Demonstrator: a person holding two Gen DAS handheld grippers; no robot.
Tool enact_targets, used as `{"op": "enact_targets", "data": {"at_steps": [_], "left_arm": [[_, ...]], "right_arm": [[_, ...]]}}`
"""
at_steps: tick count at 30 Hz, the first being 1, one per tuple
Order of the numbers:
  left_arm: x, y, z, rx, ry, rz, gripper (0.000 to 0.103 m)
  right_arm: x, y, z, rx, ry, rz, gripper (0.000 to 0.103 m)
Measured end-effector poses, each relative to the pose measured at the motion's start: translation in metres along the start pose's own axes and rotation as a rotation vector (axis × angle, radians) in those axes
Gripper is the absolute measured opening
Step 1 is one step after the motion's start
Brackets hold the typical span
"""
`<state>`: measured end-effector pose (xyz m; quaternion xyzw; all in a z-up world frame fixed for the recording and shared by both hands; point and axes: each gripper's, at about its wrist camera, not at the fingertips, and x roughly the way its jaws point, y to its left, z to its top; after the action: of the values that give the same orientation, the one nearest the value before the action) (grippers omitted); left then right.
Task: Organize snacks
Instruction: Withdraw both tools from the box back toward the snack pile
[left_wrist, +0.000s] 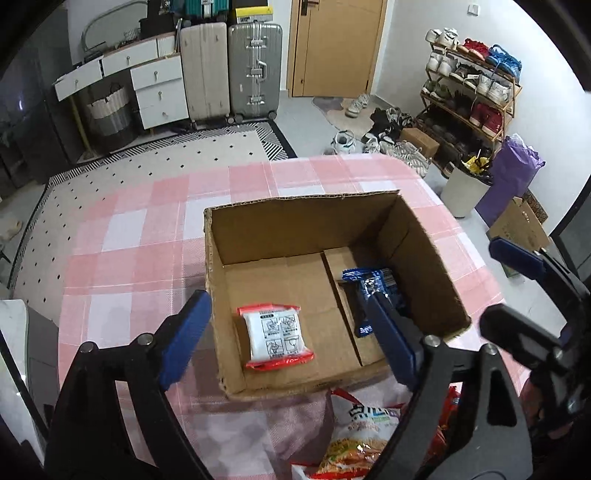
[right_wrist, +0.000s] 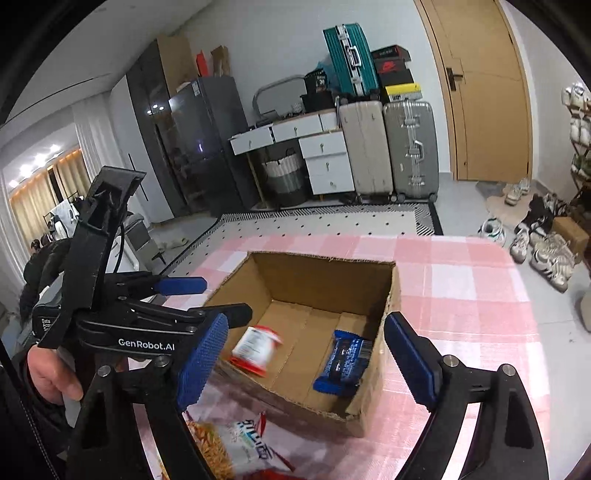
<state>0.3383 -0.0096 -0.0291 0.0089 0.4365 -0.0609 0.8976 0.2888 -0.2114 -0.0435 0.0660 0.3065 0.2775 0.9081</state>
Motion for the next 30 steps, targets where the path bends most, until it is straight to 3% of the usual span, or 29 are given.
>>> {"op": "enact_targets", "data": {"at_steps": [12, 17, 30], "left_arm": [[-0.06, 0.001, -0.018, -0.023, -0.054, -0.006, 0.086], [-0.086, 0.002, -0.028, -0.04, -0.087, 0.018, 0.102], [-0.157, 0.007, -0.07, -0.074, -0.162, 0.03, 0.102]], "right_arm": [[-0.059, 0.019, -0.006, -0.018, -0.068, -0.022, 0.09], [-0.08, 0.026, -0.013, -0.023, -0.085, -0.031, 0.091], [-0.135, 0.047, -0.037, -0.028, -0.135, -0.054, 0.096]]}}
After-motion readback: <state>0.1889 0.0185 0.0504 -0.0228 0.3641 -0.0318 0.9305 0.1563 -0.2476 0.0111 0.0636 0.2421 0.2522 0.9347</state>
